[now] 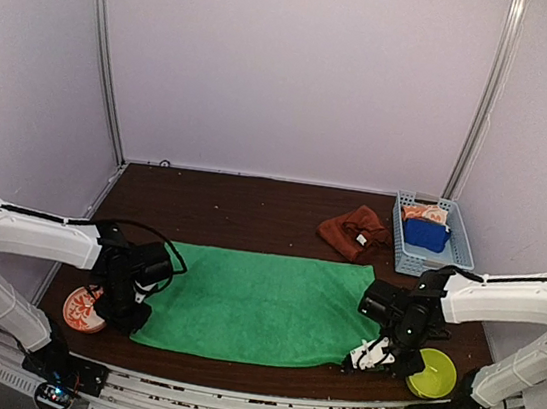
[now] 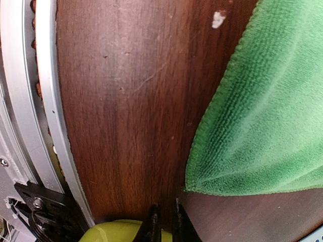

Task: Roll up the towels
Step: Smooth out the towel at the center of the board.

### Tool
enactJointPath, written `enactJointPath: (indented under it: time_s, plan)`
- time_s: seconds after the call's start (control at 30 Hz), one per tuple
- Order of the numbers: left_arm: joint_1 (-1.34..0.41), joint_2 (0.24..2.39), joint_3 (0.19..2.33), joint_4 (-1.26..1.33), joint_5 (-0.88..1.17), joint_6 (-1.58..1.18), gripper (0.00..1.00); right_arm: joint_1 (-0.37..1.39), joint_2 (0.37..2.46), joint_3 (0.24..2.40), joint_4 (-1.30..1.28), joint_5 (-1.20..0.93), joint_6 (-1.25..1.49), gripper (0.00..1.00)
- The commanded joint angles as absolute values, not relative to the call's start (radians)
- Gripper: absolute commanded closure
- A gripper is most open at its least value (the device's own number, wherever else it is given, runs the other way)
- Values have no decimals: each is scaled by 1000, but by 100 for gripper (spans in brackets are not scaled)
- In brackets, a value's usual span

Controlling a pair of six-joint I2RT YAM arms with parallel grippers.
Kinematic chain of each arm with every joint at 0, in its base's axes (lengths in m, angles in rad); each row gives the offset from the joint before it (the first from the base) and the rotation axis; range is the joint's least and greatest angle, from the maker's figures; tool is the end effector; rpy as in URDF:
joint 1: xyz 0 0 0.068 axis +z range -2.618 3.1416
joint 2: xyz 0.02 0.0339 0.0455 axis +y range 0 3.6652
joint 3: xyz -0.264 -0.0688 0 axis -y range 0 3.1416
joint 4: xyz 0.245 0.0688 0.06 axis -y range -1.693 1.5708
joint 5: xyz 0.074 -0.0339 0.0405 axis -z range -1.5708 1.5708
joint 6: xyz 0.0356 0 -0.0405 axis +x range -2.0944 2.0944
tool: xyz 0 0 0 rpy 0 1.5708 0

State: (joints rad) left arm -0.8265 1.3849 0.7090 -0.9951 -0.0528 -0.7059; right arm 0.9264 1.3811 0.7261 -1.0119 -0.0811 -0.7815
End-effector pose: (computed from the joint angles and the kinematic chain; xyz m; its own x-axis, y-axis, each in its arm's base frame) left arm 0.1294 -0.1377 0.1575 -0.9918 0.1206 0.0421 0.1245 0.9867 0.1049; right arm 0.1122 0.1541 0.1621 0.1335 -0.9910 0.0113 -0.9835 -0.1311 0.1248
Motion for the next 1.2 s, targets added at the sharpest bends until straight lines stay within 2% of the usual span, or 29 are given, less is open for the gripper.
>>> enactJointPath:
  time_s: [0.0,0.23,0.43,0.5,0.63,0.8,0.93,1.17]
  plan:
    - [-829,1379,812,-1048,-110,-684,99,881,1318,773,-1028,-4,-777,89]
    - [-756,1440,983,-1029,-193,-596,99,713,1314,932,-1061,-65,-821,82]
    - [-604,1539,1090,-893,-190,-506,97,539,1445,1049,-853,-71,-669,82]
    - [-540,1562,1101,-838,-191,-475,87,501,1522,1075,-784,-42,-614,83]
    - [-424,1601,1108,-722,-149,-441,60,451,1620,1136,-678,-26,-523,80]
    - [-318,1657,1104,-581,-22,-417,44,442,1722,1231,-646,-11,-460,72]
    - [-286,1738,1126,-516,36,-400,38,424,1817,1324,-674,3,-425,70]
    - [-278,1819,1196,-524,27,-378,38,403,1932,1437,-744,20,-379,68]
